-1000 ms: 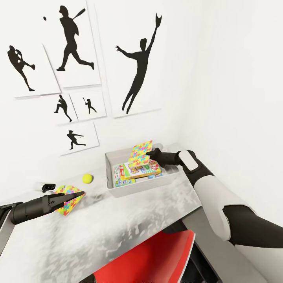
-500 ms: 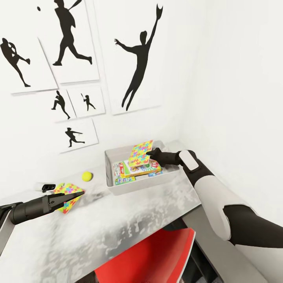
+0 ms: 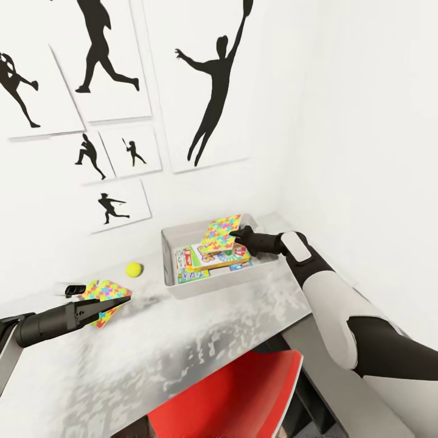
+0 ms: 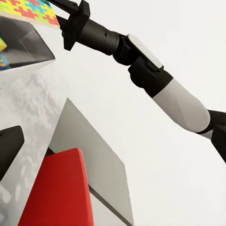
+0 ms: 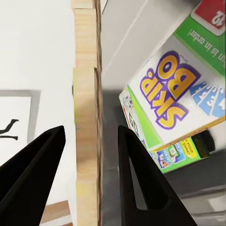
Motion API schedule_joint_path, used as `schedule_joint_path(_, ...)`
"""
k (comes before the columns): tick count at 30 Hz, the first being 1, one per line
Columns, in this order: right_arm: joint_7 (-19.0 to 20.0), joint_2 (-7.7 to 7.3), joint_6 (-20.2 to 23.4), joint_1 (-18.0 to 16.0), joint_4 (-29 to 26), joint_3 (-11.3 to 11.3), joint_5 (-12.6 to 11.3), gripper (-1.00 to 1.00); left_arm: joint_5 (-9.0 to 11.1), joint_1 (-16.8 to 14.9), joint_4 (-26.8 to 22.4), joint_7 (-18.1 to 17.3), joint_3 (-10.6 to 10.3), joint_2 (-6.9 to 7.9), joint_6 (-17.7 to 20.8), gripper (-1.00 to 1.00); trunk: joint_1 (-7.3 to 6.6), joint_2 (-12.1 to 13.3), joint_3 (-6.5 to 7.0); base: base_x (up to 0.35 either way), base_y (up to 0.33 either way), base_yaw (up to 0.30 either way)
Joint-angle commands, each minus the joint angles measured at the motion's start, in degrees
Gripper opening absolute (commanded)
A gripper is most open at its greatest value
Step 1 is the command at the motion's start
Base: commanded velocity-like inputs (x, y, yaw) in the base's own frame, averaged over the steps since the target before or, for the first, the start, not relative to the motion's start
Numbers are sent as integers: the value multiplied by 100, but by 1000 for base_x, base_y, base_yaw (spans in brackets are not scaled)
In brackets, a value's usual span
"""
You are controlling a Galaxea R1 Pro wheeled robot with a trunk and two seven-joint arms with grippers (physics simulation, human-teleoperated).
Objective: Put all the toys in the child's room - the three board games (two on the bed and one on the table), the two jigsaw puzzles on the table, and the tennis ball on the table - inside the toy box on the table in the child's room.
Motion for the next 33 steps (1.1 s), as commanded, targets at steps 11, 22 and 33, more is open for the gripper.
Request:
schedule_joint_path(11, 14, 5, 15, -6, 3, -58, 49, -100, 8, -2, -3, -13, -1, 2, 60, 100, 3, -12, -115, 0, 0, 0)
schedule_joint_path(22, -1, 10, -23, -6, -1, -61, 55, -100, 8, -1, -3, -7, -9, -4, 60, 100, 3, -12, -199, 0, 0, 0)
schedule_joint_path(33, -12, 14, -39, -6, 1, -61, 50, -100, 8, 1, -3, 4, -10, -24, 60, 100, 3, -12, -204, 0, 0, 0)
